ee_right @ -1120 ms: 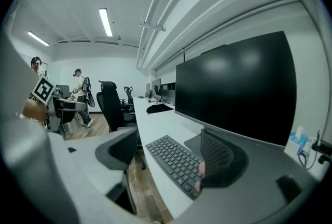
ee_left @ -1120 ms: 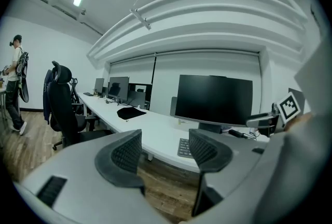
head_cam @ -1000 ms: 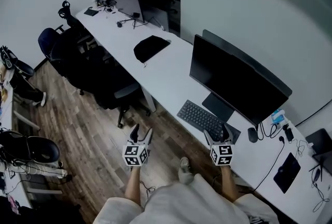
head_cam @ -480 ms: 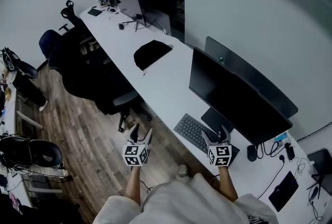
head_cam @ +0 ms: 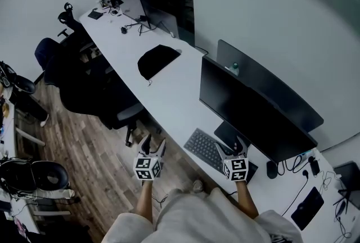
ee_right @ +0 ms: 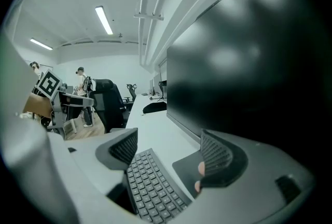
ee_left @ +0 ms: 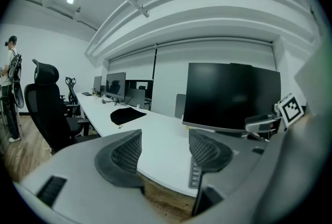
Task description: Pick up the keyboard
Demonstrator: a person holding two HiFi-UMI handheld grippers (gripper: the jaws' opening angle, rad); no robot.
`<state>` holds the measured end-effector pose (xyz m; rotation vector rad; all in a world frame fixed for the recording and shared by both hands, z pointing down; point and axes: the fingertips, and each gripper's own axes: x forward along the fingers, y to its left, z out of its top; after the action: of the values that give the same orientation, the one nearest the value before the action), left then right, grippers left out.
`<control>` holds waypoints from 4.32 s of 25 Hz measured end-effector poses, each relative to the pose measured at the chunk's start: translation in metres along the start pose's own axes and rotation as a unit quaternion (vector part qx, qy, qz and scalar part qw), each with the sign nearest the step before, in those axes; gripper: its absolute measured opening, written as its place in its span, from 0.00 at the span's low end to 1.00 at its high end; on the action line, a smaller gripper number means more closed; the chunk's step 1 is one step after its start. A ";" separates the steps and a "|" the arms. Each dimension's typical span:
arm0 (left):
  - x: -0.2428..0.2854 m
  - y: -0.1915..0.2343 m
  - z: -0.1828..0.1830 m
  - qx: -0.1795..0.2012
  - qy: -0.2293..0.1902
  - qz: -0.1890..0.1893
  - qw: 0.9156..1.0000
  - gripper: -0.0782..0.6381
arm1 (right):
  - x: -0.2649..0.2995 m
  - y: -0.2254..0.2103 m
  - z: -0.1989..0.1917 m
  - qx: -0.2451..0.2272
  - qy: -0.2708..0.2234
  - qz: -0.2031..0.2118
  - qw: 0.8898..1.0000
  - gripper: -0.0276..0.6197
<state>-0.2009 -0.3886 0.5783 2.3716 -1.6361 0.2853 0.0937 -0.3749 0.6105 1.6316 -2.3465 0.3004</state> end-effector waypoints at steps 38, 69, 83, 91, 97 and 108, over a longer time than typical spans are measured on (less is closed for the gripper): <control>0.151 -0.131 -0.038 0.083 0.102 -0.378 0.916 0.50 | -0.154 -0.037 -0.094 0.141 0.070 -0.377 0.913 0.60; 0.154 -0.128 -0.137 0.065 0.223 -0.314 0.921 0.53 | -0.144 -0.080 -0.201 0.222 0.146 -0.293 0.918 0.72; 0.173 -0.137 -0.171 0.044 0.256 -0.303 0.917 0.55 | -0.126 -0.108 -0.239 0.275 0.159 -0.277 0.907 0.74; 0.181 -0.145 -0.180 0.035 0.264 -0.308 0.913 0.55 | -0.118 -0.116 -0.246 0.292 0.161 -0.262 0.906 0.74; 0.184 -0.148 -0.181 0.046 0.267 -0.316 0.909 0.56 | -0.109 -0.115 -0.245 0.281 0.173 -0.239 0.913 0.74; 0.186 -0.149 -0.185 0.063 0.270 -0.303 0.912 0.56 | -0.103 -0.116 -0.246 0.279 0.183 -0.230 0.914 0.74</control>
<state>0.0000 -0.4458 0.7959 2.4387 -0.6177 0.8391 0.2610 -0.2463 0.8102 2.0806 -1.6104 1.1379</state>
